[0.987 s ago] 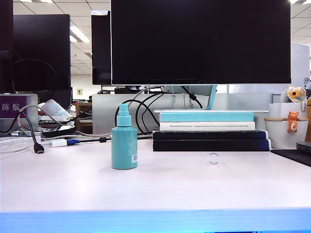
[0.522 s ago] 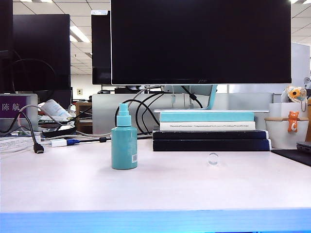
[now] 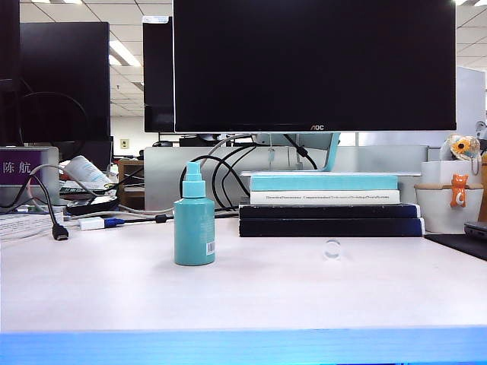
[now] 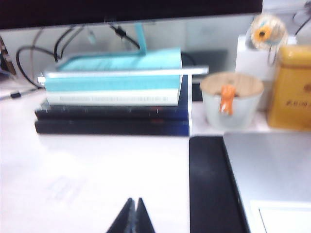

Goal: Pick up the sprayer with the left hand and remove the lid with the right hand then place it on the table.

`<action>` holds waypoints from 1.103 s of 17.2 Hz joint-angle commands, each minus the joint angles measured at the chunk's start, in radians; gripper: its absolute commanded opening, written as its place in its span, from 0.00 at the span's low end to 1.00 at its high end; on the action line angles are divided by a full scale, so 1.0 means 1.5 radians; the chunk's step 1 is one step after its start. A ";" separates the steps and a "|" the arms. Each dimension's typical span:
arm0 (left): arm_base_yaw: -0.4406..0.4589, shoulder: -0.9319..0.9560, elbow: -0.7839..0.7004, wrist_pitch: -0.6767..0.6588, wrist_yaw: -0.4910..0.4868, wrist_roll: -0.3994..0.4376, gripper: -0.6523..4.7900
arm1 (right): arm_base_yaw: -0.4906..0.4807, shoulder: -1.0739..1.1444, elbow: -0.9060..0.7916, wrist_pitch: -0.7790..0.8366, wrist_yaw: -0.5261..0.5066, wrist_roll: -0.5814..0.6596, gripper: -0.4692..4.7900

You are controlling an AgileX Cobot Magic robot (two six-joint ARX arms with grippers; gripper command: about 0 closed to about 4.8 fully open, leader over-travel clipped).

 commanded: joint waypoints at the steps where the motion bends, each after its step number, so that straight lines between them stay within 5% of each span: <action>1: 0.001 0.000 0.000 0.011 -0.002 0.027 0.28 | 0.000 -0.001 -0.014 -0.007 0.001 0.020 0.08; 4: 0.001 0.000 0.000 0.002 -0.062 0.020 0.28 | 0.000 -0.002 -0.014 0.011 0.005 0.022 0.09; 19: 0.038 -0.022 -0.023 -0.006 -0.059 0.020 0.28 | -0.022 -0.030 -0.014 -0.005 0.001 0.022 0.09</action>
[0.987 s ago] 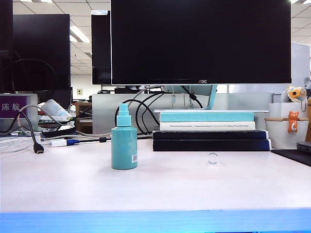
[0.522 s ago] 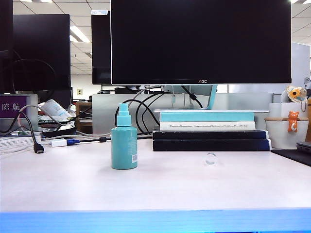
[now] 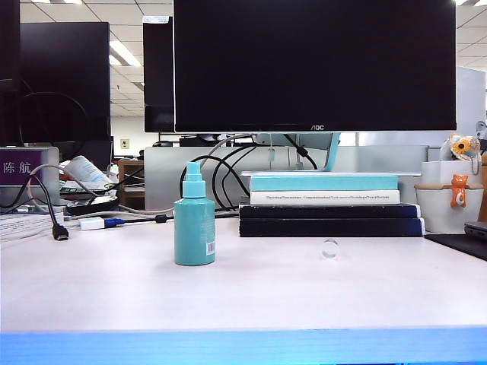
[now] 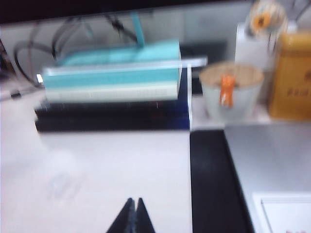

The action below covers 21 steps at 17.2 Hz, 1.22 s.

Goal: Pick up the sprayer with the left hand and remove the lid with the right hand then place it on the table.

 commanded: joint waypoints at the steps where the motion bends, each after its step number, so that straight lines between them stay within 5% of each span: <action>1: 0.041 -0.002 0.002 0.013 -0.003 -0.003 0.28 | -0.033 0.001 -0.004 0.010 -0.005 0.001 0.09; 7: 0.195 -0.002 0.001 0.014 -0.002 -0.003 0.28 | -0.089 0.001 -0.004 0.002 -0.005 0.001 0.09; 21: 0.196 -0.002 0.001 0.009 0.001 -0.003 0.28 | -0.089 0.001 -0.004 -0.045 -0.005 0.001 0.09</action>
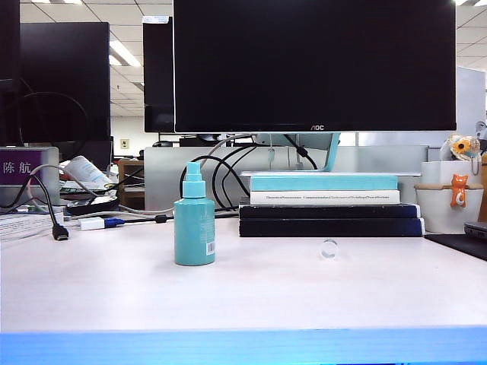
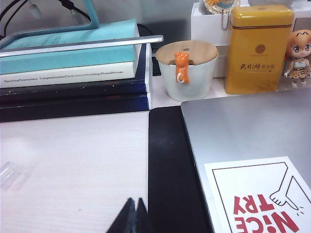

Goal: Pick up the sprayer with the left hand and remove the lid with the right hand then place it on the table.

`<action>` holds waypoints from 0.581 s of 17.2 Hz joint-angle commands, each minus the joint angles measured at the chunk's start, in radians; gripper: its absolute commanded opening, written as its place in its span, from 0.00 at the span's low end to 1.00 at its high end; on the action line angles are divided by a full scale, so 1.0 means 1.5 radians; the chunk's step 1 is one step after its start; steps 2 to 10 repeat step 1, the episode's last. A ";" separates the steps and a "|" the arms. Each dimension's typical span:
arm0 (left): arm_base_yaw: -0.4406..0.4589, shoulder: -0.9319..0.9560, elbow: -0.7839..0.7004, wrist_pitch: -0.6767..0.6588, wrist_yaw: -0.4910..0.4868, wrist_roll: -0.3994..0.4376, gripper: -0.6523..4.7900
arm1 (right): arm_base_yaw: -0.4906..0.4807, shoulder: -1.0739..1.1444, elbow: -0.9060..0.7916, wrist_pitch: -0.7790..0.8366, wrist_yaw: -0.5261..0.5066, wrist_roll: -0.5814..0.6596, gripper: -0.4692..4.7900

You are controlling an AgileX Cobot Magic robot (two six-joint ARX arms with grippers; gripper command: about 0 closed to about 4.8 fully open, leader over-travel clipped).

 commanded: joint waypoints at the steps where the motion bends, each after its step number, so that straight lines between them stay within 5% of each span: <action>1: 0.000 -0.002 0.000 0.004 0.003 -0.003 0.28 | -0.001 -0.001 -0.004 0.012 -0.001 0.001 0.09; 10: 0.000 -0.002 0.000 0.004 0.003 -0.003 0.28 | -0.001 -0.001 -0.004 0.012 -0.001 0.001 0.09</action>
